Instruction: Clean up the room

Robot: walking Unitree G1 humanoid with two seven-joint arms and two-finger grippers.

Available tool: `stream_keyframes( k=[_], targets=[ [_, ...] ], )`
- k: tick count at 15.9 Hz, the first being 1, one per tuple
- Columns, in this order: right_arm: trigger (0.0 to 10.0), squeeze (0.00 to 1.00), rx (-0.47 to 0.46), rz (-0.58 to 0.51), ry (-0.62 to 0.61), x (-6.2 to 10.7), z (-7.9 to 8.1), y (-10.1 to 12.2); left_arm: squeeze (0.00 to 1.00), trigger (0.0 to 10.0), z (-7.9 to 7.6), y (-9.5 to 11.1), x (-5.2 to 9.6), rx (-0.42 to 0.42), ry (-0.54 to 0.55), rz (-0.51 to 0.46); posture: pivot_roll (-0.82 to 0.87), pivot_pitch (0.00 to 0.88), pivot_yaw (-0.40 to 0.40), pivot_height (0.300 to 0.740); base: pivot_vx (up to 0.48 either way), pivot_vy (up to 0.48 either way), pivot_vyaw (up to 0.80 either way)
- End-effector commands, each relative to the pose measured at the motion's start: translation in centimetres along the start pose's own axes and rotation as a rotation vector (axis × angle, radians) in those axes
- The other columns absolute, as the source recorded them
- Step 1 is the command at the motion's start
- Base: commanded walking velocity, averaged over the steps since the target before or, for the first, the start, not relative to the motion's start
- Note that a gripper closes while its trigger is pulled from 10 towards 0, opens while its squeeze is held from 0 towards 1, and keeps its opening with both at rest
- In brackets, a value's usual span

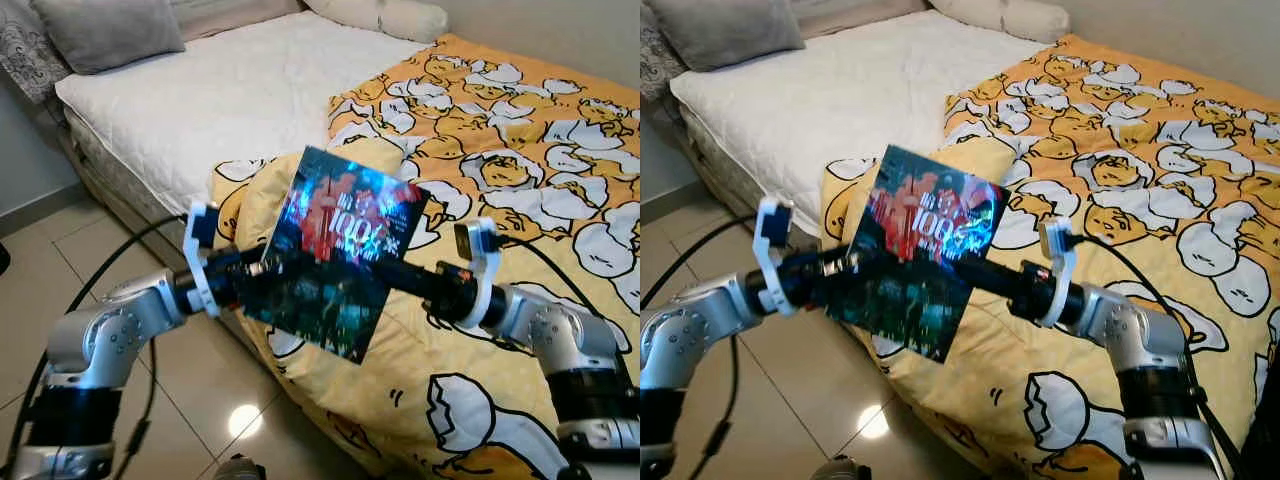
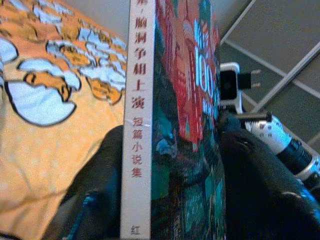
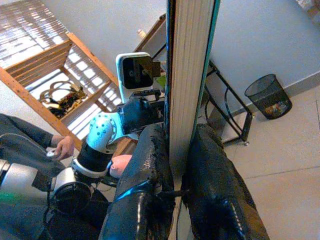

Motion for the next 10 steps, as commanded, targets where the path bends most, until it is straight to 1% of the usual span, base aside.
stream_keyframes(
  k=[1,2,5,8,10],
  targets=[
    [0.0,0.0,0.034,-0.013,0.057,-0.4,0.7,0.8,0.0,0.0,-0.4,-0.3,-0.1,-0.005,-0.009,0.036,-0.03,0.0,0.001,0.74,0.0,0.0,0.0],
    [0.0,0.0,0.032,-0.005,0.062,-0.3,0.8,0.7,0.0,0.0,-0.8,-0.3,0.1,0.011,-0.032,0.041,-0.03,0.0,0.0,0.74,0.0,0.0,0.0],
    [0.0,0.0,0.032,0.004,0.075,-0.4,1.0,0.5,0.0,0.0,-1.4,-0.3,0.4,0.015,-0.068,0.056,-0.03,0.0,0.009,0.74,0.0,0.0,0.0],
    [0.0,0.0,0.028,0.015,0.08,-0.4,1.1,0.2,0.0,0.0,-1.7,-0.3,0.3,0.021,-0.073,0.065,-0.03,0.0,0.014,0.74,0.0,0.0,0.0],
    [0.0,0.0,0.025,0.022,0.08,-0.3,1.1,0.0,0.0,0.0,-1.5,-0.4,0.5,0.016,-0.058,0.073,-0.01,0.0,0.002,0.74,0.0,0.0,0.0]
  ],
)
Point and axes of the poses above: a point about 5 cm out from each wrist's last joint towards the gripper, its own x axis pointing back from the gripper into the wrist, its own y axis along the axis of the wrist's last joint, z = x × y, the point moved 1 cm from there along -x, pointing out of the wrist towards the gripper, and after that the axes turned 8 degrees about x, right-handed, at the moved point
